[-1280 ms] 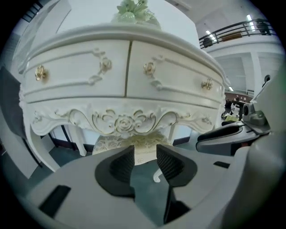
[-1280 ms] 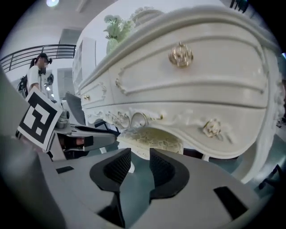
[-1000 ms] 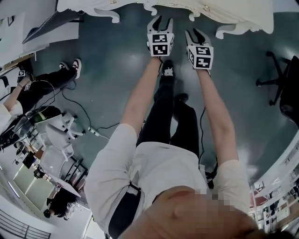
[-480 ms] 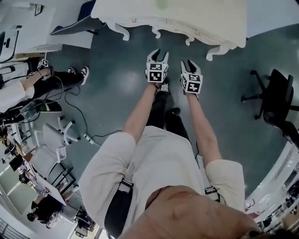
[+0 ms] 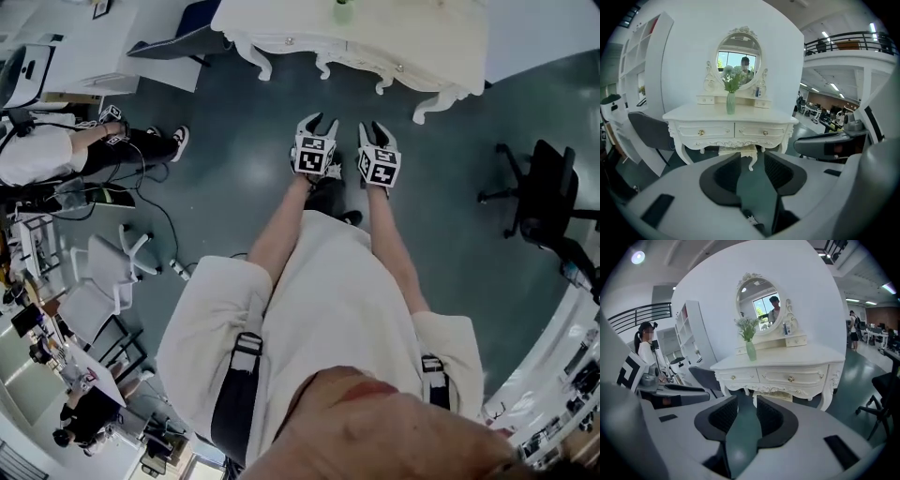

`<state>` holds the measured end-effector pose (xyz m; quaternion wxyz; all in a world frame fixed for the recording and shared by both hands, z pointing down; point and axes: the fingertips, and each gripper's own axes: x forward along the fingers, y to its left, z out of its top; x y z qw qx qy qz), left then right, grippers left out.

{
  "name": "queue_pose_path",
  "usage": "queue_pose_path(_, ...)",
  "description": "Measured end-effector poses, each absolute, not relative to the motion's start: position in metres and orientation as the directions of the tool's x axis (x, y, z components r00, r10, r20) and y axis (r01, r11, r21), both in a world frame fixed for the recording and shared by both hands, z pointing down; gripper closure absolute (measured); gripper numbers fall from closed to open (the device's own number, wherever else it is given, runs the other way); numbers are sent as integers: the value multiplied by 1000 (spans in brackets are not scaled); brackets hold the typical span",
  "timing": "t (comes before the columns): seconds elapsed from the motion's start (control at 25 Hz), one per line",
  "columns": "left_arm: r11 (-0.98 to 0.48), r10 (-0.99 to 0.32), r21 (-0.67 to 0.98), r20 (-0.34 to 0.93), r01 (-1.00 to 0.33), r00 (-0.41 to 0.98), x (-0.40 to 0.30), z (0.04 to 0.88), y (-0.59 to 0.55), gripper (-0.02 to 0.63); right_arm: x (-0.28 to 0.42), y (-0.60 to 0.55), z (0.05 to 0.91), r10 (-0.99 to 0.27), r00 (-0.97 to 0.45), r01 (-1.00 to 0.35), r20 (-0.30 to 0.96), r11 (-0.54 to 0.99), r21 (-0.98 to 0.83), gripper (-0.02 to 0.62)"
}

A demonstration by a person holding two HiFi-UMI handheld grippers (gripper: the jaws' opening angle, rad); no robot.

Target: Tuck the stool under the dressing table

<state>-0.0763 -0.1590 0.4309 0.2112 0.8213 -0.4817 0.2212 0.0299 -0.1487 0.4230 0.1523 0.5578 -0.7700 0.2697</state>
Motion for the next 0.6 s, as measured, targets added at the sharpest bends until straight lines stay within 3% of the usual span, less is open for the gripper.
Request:
queue_pose_path(0.24, -406, -696, 189, 570, -894, 437, -85, 410, -131, 442, 39, -119, 407, -774, -350, -932, 528, 231, -279, 445)
queue_pose_path(0.6, -366, -724, 257, 526, -894, 447, -97, 390, -107, 426, 33, -94, 393, -770, -348, -936, 535, 319, -150, 463)
